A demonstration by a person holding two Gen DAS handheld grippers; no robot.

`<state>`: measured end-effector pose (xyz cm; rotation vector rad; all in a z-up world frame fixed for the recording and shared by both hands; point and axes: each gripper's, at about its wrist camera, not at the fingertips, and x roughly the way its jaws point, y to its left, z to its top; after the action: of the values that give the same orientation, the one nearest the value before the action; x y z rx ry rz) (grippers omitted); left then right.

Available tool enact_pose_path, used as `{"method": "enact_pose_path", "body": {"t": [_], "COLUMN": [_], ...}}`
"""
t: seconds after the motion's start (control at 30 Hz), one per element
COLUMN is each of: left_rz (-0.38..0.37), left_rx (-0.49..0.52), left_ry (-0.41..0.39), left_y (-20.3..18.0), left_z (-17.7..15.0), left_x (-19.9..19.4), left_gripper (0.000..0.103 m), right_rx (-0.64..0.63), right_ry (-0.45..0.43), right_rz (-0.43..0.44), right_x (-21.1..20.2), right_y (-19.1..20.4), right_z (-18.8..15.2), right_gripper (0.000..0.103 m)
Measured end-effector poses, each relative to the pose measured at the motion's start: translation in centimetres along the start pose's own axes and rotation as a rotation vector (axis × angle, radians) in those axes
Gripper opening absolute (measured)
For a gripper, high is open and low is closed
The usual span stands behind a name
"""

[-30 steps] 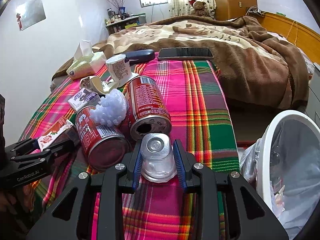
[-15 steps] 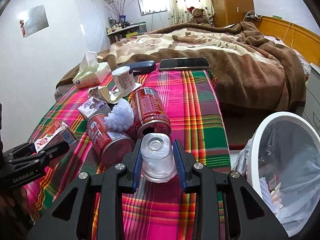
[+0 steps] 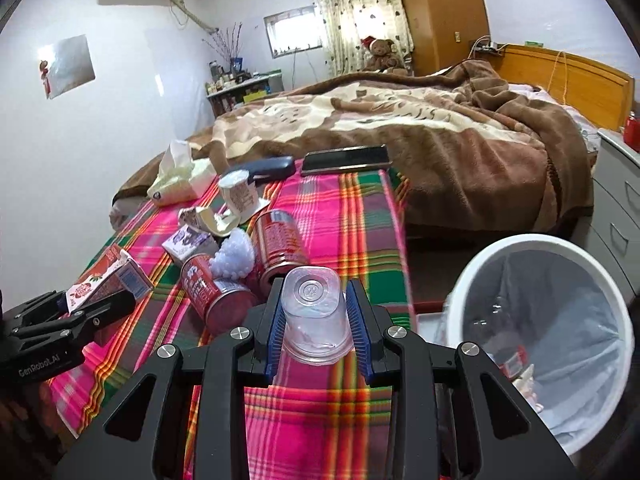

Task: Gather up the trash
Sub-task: 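Carry cup and carton over the white bin while both tools open to drop them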

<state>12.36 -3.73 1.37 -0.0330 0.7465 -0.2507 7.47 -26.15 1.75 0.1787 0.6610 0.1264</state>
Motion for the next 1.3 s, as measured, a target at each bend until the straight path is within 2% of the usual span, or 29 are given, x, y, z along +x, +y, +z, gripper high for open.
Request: {"method": "enact_pose_path", "body": {"t": [0.37, 0.7, 1.03, 1.3], "left_rz": [-0.073, -0.181, -0.259, -0.289], "left_rx": [0.081, 0.157, 0.233, 0.286], "left_ry": [-0.021, -0.008, 0.032, 0.075], "left_y": [-5.8, -12.4, -18.7, -23.0], "left_z": [1.0, 1.3, 1.5, 1.0], "left_x": [-0.7, 0.3, 2.7, 5.1], "left_gripper": [0.058, 0.058, 0.058, 0.058], "right_rx": [0.039, 0.107, 0.173, 0.206], "right_ry": [-0.053, -0.08, -0.053, 0.011], "right_rz": [-0.063, -0.154, -0.225, -0.272], "right_x": [-2.7, -5.0, -5.2, -4.6], "right_y": [-3.6, -8.5, -12.7, -15.7], "right_z": [0.2, -0.2, -0.9, -2.0], "right_gripper": [0.031, 0.031, 0.031, 0.031]}}
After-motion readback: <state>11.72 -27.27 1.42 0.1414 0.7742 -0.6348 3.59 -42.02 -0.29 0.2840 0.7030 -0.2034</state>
